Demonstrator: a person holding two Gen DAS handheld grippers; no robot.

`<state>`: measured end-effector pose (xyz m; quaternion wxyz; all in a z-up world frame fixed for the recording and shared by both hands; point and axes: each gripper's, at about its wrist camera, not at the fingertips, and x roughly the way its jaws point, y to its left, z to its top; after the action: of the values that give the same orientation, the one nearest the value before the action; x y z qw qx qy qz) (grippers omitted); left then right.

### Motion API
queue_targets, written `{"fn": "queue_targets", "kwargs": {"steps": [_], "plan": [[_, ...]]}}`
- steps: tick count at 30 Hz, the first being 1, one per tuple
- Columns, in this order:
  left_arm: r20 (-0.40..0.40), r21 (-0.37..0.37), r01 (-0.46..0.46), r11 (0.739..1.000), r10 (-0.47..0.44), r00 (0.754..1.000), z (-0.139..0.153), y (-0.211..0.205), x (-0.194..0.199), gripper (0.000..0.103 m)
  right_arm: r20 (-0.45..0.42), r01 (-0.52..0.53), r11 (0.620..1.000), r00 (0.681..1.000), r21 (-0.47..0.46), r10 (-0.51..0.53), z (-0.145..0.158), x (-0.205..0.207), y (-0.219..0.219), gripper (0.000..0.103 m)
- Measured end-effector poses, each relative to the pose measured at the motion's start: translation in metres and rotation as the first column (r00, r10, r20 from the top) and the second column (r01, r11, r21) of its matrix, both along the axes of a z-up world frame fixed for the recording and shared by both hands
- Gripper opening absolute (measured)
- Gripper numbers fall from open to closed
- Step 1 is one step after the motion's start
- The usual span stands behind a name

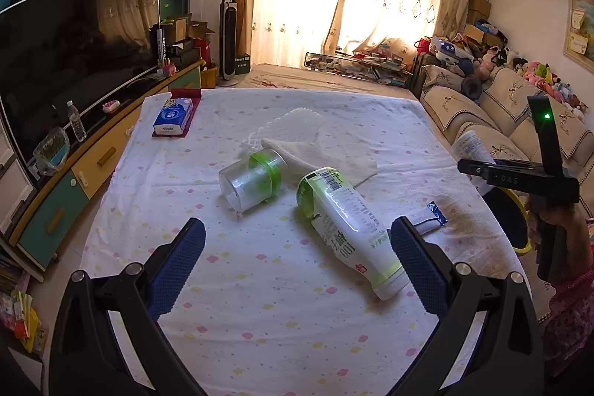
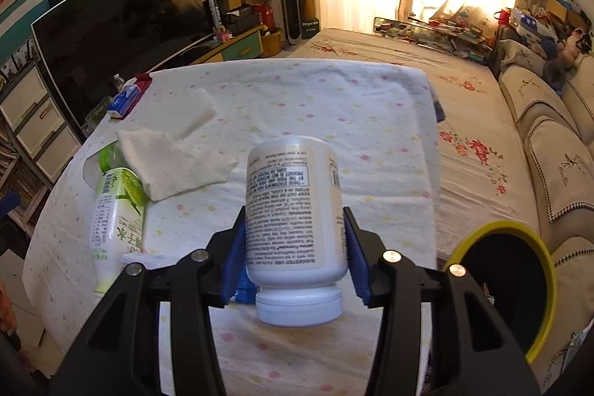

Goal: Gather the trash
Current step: 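Carry the pill bottle over the yellow bin and open the right gripper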

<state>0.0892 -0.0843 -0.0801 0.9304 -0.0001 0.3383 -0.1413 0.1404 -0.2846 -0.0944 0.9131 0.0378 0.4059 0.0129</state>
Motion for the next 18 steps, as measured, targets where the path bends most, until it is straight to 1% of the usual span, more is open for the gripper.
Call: {"fn": "queue_targets", "kwargs": {"steps": [3,6,9,12,15,18], "plan": [[0.0,0.0,0.001,1.0,-0.001,1.0,0.0,0.0,0.0,0.098,-0.003,0.084,0.996,0.996,0.0,-0.084,-0.005,-0.016,-0.034,0.046],[-0.001,0.0,0.0,1.0,0.0,1.0,0.0,-0.001,0.0,0.098,-0.018,0.187,0.982,0.982,0.018,-0.187,-0.015,-0.031,-0.075,0.046],[-0.01,0.002,-0.003,1.0,0.003,1.0,-0.002,-0.002,0.001,0.098,-0.039,0.297,0.955,0.954,0.013,-0.296,-0.029,-0.046,-0.114,0.046],[-0.021,0.002,-0.004,1.0,0.004,1.0,-0.004,-0.004,0.003,0.098,-0.076,0.378,0.926,0.924,0.02,-0.375,-0.046,-0.054,-0.148,0.046],[-0.03,0.005,0.0,1.0,0.0,1.0,-0.006,-0.009,0.004,0.098,-0.113,0.436,0.9,0.895,0.011,-0.433,-0.065,-0.057,-0.171,0.046],[-0.035,0.015,0.008,1.0,-0.007,0.999,-0.008,-0.013,0.006,0.098,-0.148,0.464,0.886,0.877,0.017,-0.457,-0.083,-0.057,-0.185,0.046]]}}
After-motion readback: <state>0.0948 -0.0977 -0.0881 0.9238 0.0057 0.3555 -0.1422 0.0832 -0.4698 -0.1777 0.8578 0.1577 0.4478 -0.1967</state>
